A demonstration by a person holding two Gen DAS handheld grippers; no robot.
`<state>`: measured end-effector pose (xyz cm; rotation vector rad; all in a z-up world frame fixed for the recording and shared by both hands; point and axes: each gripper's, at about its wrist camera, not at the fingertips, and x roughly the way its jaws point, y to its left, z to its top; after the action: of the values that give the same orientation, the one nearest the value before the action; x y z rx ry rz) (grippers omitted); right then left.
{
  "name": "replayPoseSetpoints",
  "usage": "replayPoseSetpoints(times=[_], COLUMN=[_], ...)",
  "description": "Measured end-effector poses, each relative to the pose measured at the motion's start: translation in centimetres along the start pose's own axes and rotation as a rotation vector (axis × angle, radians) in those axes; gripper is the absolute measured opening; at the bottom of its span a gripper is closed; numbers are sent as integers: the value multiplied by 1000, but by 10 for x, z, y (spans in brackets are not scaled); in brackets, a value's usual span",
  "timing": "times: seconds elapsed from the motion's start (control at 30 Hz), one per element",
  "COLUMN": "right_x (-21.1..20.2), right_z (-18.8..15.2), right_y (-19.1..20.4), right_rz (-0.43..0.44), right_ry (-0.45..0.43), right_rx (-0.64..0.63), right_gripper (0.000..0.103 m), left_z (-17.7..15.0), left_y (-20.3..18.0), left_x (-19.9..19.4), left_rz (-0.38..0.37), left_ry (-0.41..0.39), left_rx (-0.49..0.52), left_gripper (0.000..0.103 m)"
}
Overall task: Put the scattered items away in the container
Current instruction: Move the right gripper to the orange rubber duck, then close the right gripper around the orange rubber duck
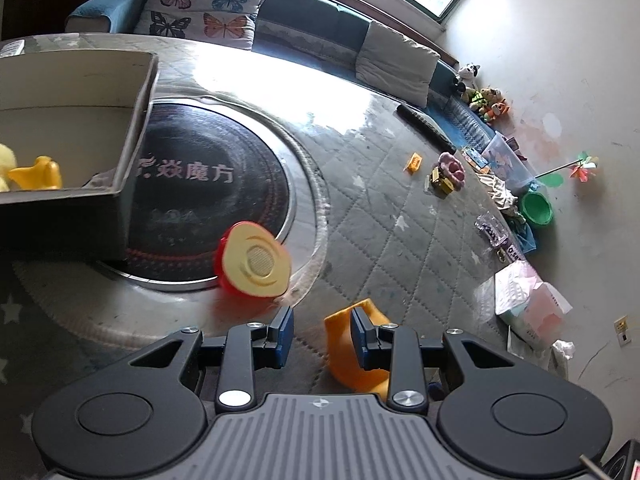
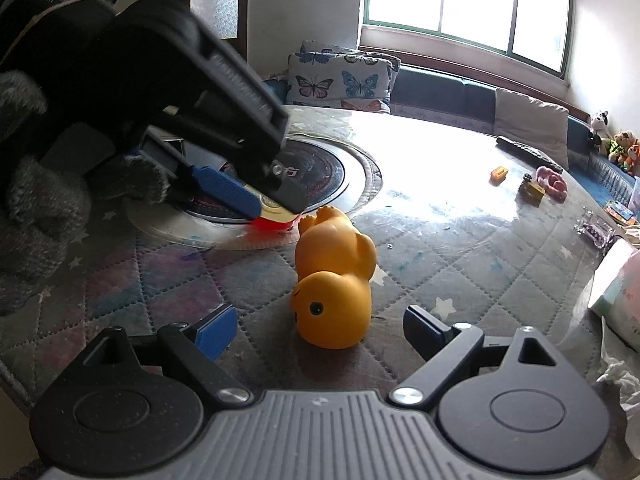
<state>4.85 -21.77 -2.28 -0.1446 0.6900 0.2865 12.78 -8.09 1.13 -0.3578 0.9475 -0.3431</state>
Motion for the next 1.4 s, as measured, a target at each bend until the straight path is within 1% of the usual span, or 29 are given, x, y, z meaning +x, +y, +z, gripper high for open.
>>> replayPoseSetpoints(times=[0.17,0.47,0.53,0.67,0.73,0.87,0.93,1.17,1.3,1.4], right_x=[4,11,12,15,15,14,15,15,13,11], right_z=[2,4,4,5,5,5,4,3,2,2], right_y=[-2,-7,-8,-10,-11,-12,-12,-10,-7,-3], right_rz=[4,13,15,22,26,34,37,34,37,45], right_ry=[5,15,16,20,16,16,16,19,20,23], right_rx=[9,29,31,40,44,46,50,47,41,30], right_gripper=[90,80,72,67,61,55,47,46,46,46], left_z=[7,11,12,12,12,12,11,9,5,2], left_y=[-1,-3,-4,-6,-6,-8,-7,-5,-3,1], left_x=[10,25,28,33,36,41,43,41,37,32], left_rz=[-10,-25,-26,-29,-31,-37,-47,-61,-62,-62], left_ry=[5,23,28,38,43,52,55,53,46,43], left_rx=[-15,-37,-38,-39,-40,-44,-51,-57,-47,-59], left_gripper=[36,36,36,36,36,36,34,34,34,34])
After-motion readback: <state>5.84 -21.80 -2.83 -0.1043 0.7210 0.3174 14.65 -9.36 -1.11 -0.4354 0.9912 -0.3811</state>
